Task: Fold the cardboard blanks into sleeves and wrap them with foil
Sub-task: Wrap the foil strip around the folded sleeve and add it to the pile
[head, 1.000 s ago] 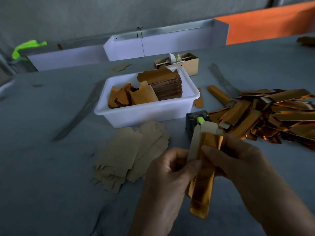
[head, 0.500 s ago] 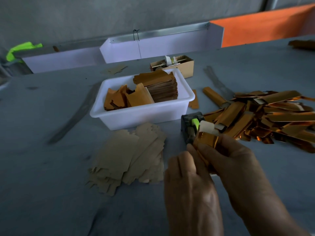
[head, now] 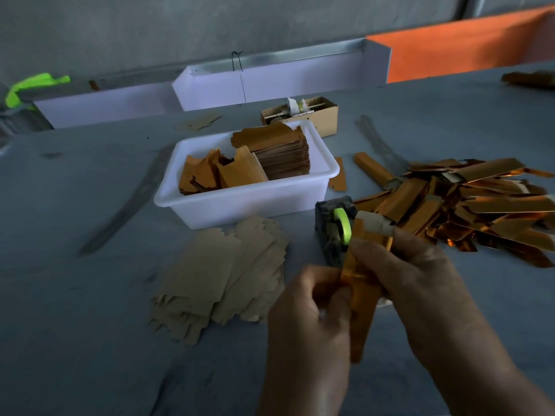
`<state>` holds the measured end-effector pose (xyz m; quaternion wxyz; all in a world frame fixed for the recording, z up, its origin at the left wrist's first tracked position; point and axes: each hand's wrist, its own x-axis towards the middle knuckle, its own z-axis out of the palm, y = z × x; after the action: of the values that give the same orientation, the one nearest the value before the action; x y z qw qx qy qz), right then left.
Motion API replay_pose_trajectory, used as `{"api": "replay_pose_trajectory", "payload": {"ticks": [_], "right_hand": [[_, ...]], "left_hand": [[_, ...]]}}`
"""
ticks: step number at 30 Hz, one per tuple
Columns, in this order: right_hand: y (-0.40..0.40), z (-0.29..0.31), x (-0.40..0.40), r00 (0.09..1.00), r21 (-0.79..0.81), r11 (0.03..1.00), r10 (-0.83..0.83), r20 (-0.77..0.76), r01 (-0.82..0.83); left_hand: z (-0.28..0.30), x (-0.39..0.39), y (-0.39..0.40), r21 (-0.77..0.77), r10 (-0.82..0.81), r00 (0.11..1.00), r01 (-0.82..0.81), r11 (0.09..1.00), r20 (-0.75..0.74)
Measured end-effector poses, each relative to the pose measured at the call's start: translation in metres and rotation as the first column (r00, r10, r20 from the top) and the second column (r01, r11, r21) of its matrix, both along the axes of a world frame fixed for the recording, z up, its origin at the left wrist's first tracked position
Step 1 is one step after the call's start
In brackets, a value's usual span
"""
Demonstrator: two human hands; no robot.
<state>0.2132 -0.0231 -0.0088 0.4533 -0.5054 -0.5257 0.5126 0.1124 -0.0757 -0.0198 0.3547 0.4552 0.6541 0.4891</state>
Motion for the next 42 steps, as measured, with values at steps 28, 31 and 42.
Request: {"api": "replay_pose_trajectory", "payload": {"ticks": [28, 31, 42], "right_hand": [[0.022, -0.027, 0.021, 0.947, -0.085, 0.995, 0.071, 0.312, -0.047], [0.022, -0.03, 0.018, 0.954, -0.051, 0.999, 0.023, 0.299, -0.009], [0.011, -0.027, 0.018, 0.994, -0.164, 0.986, -0.013, -0.113, -0.006]], "left_hand": [[-0.014, -0.012, 0.012, -0.167, 0.068, 0.956, -0.02, 0.986, 0.285], [-0.014, -0.009, 0.013, -0.186, 0.09, 0.956, -0.038, 0.982, 0.28], [-0.018, -0.004, 0.014, -0.208, 0.163, 0.935, -0.099, 0.973, 0.315]]}}
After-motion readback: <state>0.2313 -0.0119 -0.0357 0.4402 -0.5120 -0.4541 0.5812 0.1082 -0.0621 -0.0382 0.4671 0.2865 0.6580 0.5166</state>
